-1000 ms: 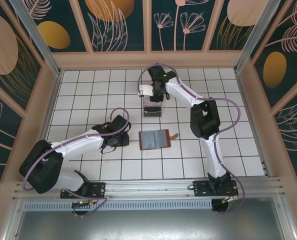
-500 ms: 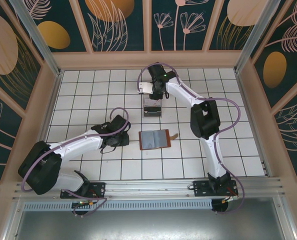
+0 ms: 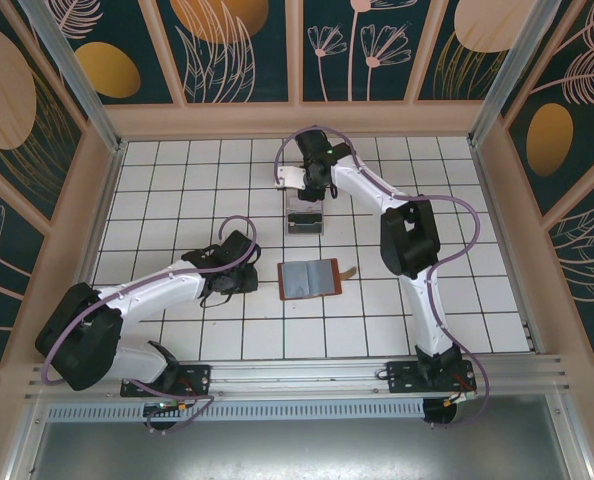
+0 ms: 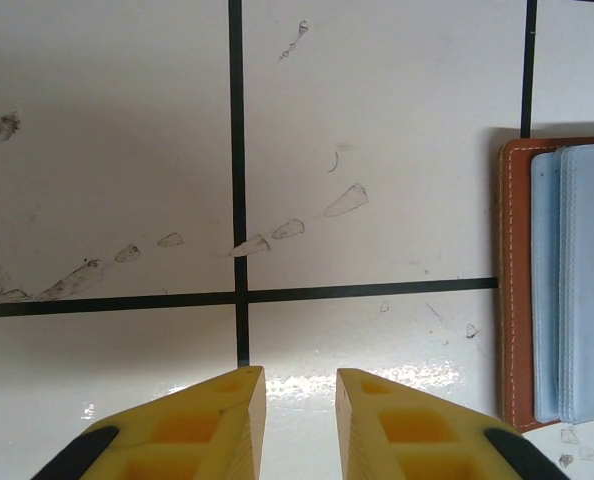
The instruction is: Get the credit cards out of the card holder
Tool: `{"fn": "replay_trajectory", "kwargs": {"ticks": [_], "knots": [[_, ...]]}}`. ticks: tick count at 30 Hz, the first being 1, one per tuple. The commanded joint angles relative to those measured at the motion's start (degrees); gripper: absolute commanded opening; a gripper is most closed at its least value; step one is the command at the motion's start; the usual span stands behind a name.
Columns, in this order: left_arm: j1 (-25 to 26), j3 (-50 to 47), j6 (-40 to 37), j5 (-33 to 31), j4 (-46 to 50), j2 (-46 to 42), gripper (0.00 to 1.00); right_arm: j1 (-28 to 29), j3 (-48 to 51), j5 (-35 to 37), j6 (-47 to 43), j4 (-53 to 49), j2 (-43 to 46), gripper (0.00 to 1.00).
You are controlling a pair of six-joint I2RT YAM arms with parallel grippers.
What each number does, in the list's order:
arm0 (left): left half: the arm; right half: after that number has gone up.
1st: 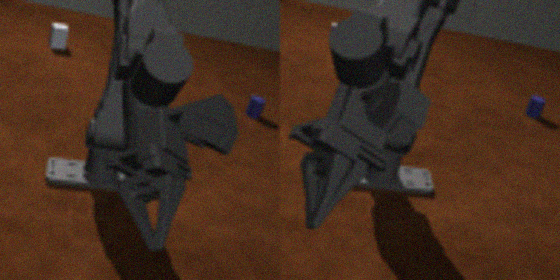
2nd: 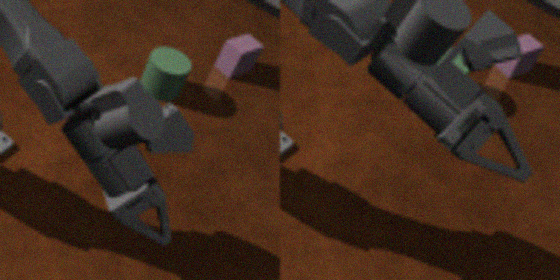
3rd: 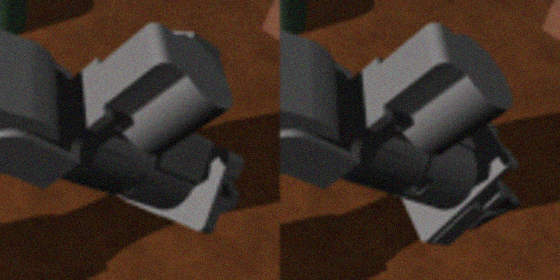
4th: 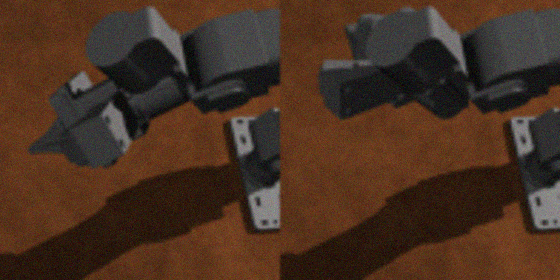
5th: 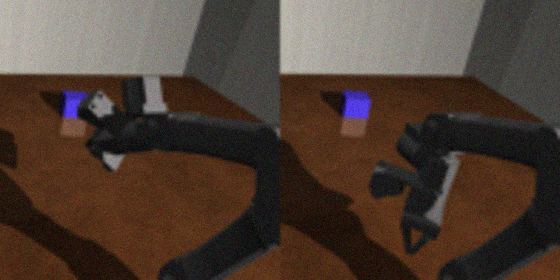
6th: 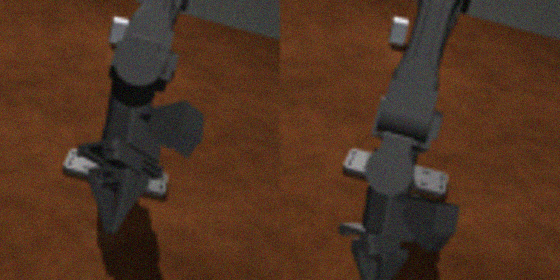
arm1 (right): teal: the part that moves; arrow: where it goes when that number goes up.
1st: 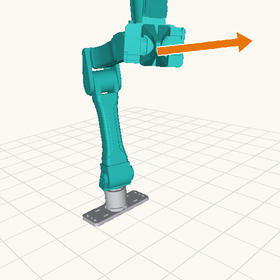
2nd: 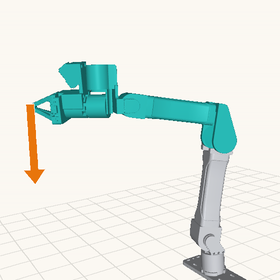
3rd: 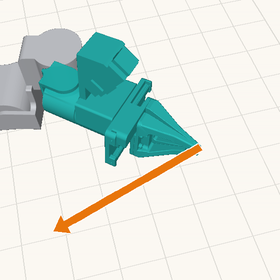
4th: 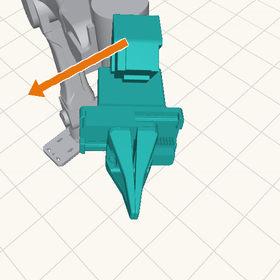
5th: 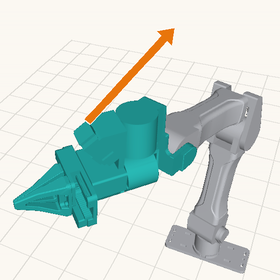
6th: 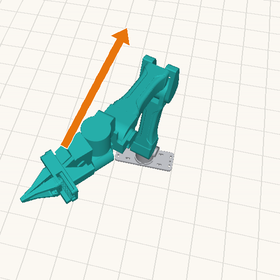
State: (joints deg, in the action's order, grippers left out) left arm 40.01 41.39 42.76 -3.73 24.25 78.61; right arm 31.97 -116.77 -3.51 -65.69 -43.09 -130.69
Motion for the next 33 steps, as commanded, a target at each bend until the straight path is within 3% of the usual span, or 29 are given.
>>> {"fn": "replay_trajectory", "kwargs": {"ticks": [1,11,17,25,33], "knots": [[-0.45,-0.54,0.92,-0.24,0.89,-1.03,0.27,-0.24,1.23,-1.68,0.56,-0.91,-1.59,0.23],[-0.41,-0.25,0.96,-0.22,0.83,-1.15,0.27,-0.32,0.23,-1.93,0.97,-0.28,-1.00,0.23],[-0.42,0.14,0.71,-0.50,0.28,-0.89,0.27,-0.24,0.29,-3.34,6.01,3.96,1.90,0.24],[-0.51,0.06,0.57,2.08,-5.42,1.73,0.27,-0.06,4.39,-4.55,23.50,8.19,6.91,0.24],[-0.51,1.89,-1.27,2.75,-7.29,7.50,0.25,1.43,19.84,-0.96,43.21,15.58,18.48,0.24]]}}
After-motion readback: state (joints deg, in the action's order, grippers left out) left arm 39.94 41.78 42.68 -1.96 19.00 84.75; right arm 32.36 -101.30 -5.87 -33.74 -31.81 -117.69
